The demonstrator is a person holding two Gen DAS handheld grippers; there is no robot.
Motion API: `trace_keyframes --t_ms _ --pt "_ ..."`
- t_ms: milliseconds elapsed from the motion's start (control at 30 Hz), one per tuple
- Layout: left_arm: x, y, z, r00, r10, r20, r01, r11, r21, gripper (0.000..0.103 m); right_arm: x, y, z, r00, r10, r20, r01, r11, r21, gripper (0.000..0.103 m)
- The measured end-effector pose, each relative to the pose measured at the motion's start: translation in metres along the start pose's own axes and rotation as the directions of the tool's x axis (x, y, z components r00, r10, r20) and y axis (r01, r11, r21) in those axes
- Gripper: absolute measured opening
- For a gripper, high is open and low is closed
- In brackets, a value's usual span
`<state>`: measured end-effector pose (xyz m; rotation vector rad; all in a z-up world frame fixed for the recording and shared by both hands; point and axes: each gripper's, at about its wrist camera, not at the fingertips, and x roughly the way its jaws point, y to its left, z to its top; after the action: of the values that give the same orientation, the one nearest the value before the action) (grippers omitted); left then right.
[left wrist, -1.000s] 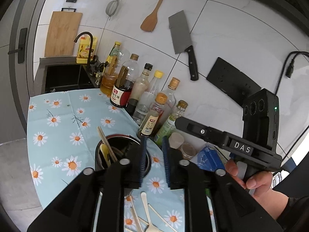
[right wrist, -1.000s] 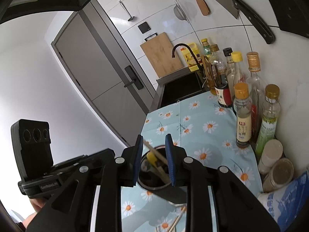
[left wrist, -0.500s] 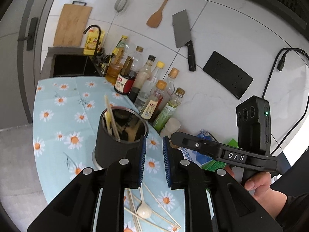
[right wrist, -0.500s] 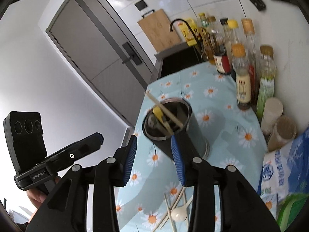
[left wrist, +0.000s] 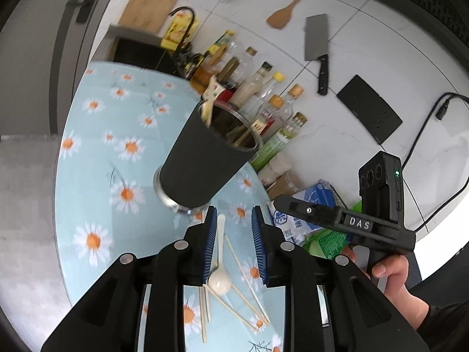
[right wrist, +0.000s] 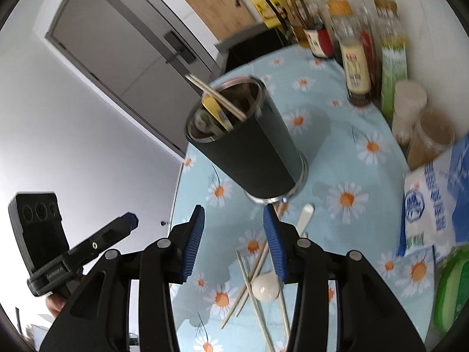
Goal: Organize utensils
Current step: 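Move both tools back down to the utensils on the tablecloth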
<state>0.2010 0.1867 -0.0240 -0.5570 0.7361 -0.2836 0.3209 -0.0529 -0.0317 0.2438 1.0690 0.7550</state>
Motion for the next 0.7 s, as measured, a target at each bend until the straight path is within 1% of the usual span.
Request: trace_keyframes --t_ms 67,133,167,233,267,367,433,533,600,633,700 --pt "0.001 0.009 -0.009 1.000 -0.003 -0.009 0.003 0.999 -0.036 0.023 0.008 -0.005 -0.004 0.999 -0.005 -0.040 0.007 1.000 0.028 0.043" --pt "0.002 0.019 -0.020 1.000 -0.006 -0.019 0.004 0.997 -0.071 0.023 0.019 -0.008 -0.009 0.995 -0.027 -0.097 0.032 0.998 0.045 0.043" --pt "0.003 0.024 -0.027 1.000 -0.005 -0.026 0.003 0.996 -0.091 0.023 0.026 -0.011 -0.012 0.991 -0.032 -0.132 0.040 0.997 0.059 0.043" --pt "0.005 0.032 -0.036 0.999 -0.011 -0.035 0.007 0.992 -0.125 0.023 0.044 -0.019 -0.018 0.975 -0.032 -0.220 0.060 0.991 0.121 0.043" --pt "0.005 0.036 -0.040 0.999 -0.016 -0.037 0.010 0.990 -0.142 0.023 0.049 -0.021 -0.019 0.970 -0.030 -0.242 0.066 0.988 0.140 0.043" --pt "0.007 0.046 -0.054 0.998 -0.038 -0.056 0.028 0.985 -0.172 0.023 0.062 -0.030 -0.023 0.953 -0.064 -0.295 0.122 0.976 0.181 0.043" --pt "0.008 0.051 -0.062 0.997 -0.038 -0.072 0.024 0.983 -0.181 0.023 0.070 -0.033 -0.025 0.942 -0.080 -0.325 0.150 0.969 0.196 0.043" --pt "0.008 0.058 -0.074 0.995 -0.049 -0.087 0.031 0.980 -0.198 0.023 0.084 -0.044 -0.030 0.922 -0.082 -0.378 0.191 0.946 0.261 0.043" --pt "0.008 0.063 -0.081 0.994 -0.057 -0.090 0.036 0.976 -0.216 0.023 0.095 -0.055 -0.033 0.908 -0.087 -0.409 0.229 0.922 0.312 0.042" --pt "0.008 0.065 -0.084 0.994 -0.061 -0.091 0.039 0.974 -0.225 0.023 0.099 -0.060 -0.033 0.903 -0.096 -0.418 0.249 0.912 0.326 0.039" --pt "0.009 0.070 -0.089 0.993 -0.072 -0.095 0.047 0.969 -0.244 0.023 0.107 -0.065 -0.034 0.890 -0.112 -0.443 0.282 0.897 0.339 0.035"
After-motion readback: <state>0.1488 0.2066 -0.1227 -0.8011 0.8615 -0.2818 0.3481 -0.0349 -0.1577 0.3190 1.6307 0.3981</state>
